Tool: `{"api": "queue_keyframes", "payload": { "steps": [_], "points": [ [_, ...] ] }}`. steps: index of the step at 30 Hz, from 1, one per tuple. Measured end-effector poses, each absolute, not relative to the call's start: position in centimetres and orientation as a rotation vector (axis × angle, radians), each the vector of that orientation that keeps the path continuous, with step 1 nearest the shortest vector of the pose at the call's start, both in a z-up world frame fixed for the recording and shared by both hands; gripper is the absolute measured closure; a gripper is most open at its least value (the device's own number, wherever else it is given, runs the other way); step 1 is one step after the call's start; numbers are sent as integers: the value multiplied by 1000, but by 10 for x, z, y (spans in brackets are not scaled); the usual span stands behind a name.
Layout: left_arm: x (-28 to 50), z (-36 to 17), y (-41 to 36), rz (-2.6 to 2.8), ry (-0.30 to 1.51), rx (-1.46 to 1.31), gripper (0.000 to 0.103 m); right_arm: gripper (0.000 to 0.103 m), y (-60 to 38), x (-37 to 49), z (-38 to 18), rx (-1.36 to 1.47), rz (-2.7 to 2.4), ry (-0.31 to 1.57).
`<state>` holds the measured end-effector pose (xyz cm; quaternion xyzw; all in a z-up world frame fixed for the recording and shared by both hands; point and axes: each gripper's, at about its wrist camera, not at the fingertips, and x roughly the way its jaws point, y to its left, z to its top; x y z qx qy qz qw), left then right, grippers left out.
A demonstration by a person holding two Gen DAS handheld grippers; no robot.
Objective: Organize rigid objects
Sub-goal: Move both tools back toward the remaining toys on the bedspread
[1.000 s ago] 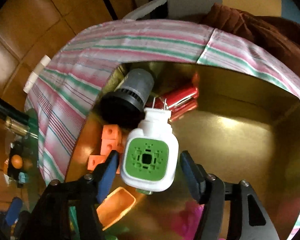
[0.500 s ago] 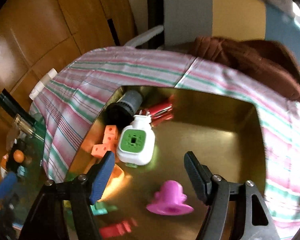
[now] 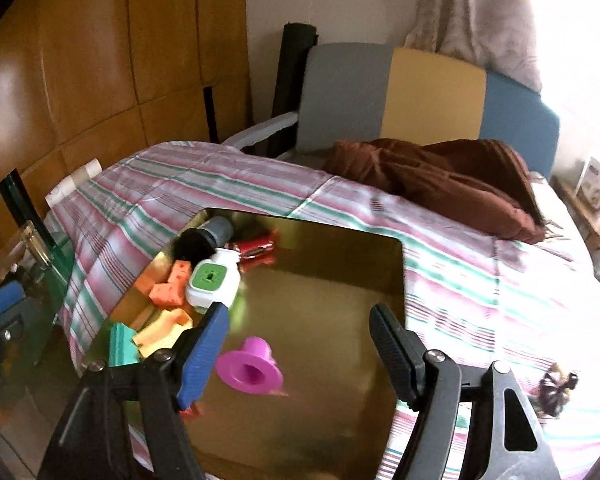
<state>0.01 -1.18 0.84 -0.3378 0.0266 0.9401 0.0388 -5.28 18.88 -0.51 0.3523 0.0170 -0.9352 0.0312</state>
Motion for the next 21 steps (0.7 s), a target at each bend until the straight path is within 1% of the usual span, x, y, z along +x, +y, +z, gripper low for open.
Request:
{"api": "queue_keyframes", "payload": {
  "steps": [16, 21],
  "points": [
    [9, 7, 38, 2783, 199, -1006, 65, 29, 269, -13, -10, 1120, -3023, 3],
    [11, 5, 49, 2758, 226, -1007, 65, 28, 306, -4, -9, 1139, -3099, -48]
  ]
}}
